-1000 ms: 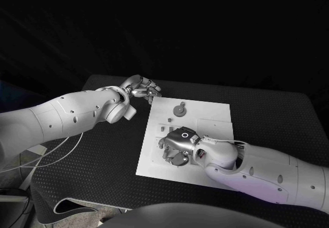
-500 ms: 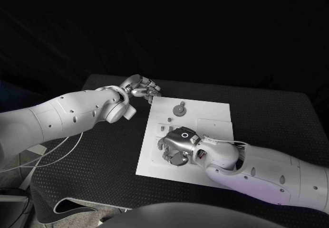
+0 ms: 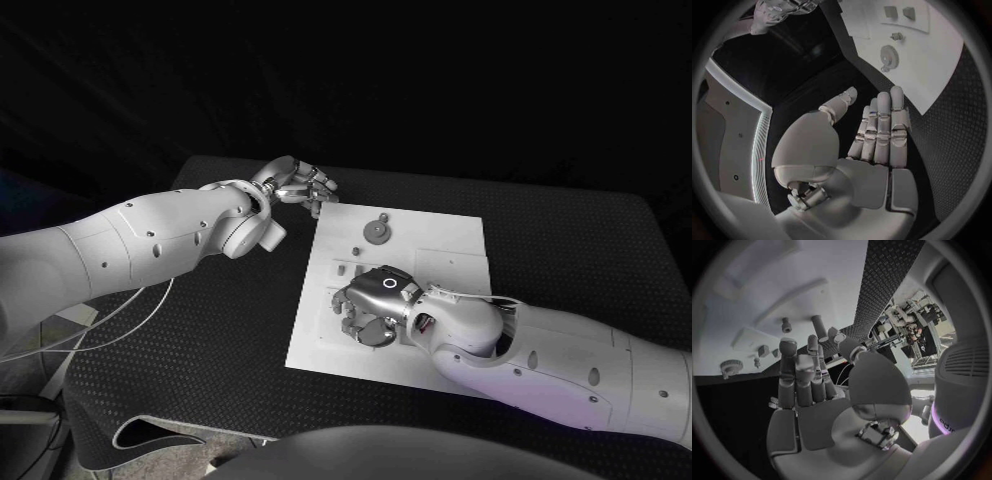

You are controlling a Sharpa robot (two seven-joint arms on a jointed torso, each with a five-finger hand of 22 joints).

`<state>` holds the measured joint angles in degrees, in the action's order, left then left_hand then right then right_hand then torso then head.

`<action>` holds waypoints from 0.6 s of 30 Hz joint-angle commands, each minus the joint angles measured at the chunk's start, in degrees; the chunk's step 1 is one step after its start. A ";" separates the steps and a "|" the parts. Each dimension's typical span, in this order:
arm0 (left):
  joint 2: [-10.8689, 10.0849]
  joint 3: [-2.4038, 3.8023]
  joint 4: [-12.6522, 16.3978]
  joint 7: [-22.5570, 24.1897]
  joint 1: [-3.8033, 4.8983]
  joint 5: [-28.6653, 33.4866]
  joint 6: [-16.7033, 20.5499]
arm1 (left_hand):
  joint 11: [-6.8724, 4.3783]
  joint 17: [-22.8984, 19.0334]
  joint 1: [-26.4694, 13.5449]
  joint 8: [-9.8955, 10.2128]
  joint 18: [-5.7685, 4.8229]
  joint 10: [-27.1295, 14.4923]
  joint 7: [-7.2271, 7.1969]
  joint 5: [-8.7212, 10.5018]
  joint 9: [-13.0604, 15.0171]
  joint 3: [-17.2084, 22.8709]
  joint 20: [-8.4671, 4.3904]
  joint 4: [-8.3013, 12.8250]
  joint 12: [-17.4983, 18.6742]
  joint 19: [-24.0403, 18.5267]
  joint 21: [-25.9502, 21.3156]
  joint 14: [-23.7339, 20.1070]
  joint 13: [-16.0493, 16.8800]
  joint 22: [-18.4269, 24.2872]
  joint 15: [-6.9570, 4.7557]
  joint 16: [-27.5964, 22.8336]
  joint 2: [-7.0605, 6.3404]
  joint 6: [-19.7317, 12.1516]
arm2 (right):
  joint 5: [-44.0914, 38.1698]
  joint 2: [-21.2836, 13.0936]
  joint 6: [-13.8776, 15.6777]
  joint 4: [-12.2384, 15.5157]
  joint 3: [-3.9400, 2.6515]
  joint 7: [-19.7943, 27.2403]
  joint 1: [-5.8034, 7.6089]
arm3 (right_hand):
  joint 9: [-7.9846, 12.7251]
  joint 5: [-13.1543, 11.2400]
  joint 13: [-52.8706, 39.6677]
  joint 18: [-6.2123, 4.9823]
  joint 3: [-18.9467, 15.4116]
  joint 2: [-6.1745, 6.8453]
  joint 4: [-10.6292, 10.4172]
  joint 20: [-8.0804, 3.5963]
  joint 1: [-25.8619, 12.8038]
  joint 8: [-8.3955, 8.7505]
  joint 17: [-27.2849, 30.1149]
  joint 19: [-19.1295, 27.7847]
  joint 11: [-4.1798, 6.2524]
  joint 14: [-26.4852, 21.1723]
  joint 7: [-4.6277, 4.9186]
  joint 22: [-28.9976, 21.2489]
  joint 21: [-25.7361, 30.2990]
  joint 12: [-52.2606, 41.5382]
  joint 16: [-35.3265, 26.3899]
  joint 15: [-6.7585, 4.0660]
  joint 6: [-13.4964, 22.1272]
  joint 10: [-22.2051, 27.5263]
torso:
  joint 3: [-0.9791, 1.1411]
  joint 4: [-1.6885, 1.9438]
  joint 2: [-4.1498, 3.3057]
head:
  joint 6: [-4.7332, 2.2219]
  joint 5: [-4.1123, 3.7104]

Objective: Assemble the parts on the task board

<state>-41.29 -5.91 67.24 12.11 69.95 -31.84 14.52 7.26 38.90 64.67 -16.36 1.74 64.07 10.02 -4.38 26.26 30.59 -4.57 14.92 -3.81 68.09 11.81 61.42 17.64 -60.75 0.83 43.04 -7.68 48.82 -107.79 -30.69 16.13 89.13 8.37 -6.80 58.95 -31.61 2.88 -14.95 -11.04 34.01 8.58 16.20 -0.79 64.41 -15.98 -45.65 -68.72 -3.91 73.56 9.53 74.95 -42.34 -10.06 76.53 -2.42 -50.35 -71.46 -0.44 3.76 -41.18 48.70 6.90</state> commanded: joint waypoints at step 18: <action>-0.05 0.04 -0.17 0.28 0.07 0.02 -0.47 | -0.02 0.13 -0.03 -0.24 3.00 -0.36 0.38 0.02 -0.10 -0.25 -0.11 -0.05 -0.12 0.39 -0.24 0.42 -0.09 -0.11 0.16 -0.36 0.04 -0.13 | 4.99 -4.51 5.61 1.98 -0.30 2.22 0.47 | 0.60 -0.11 0.20 -3.96 -0.89 4.14 -1.96 0.21 -3.49 1.21 0.12 0.19 -1.44 -0.24 0.84 0.76 0.78 2.72 -0.21 1.32 2.43 4.41 | 0.08 -0.05 -0.01 | -0.08 -0.22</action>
<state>-41.37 -5.91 67.08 12.08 69.95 -31.84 14.52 7.26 38.94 64.67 -16.36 1.74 64.07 10.01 -4.38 26.21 30.59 -4.68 14.92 -3.81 68.21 11.80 61.40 17.59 -60.79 0.85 43.04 -7.68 48.80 -105.56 -34.82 18.53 90.68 8.20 -6.28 59.22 -31.05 2.88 -14.78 -11.03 33.13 12.25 14.48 -0.59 60.75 -15.14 -45.59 -68.68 -5.34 73.28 10.37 74.95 -41.78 -7.52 76.53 -1.52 -48.41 -67.34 -0.39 3.72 -41.18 48.81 6.72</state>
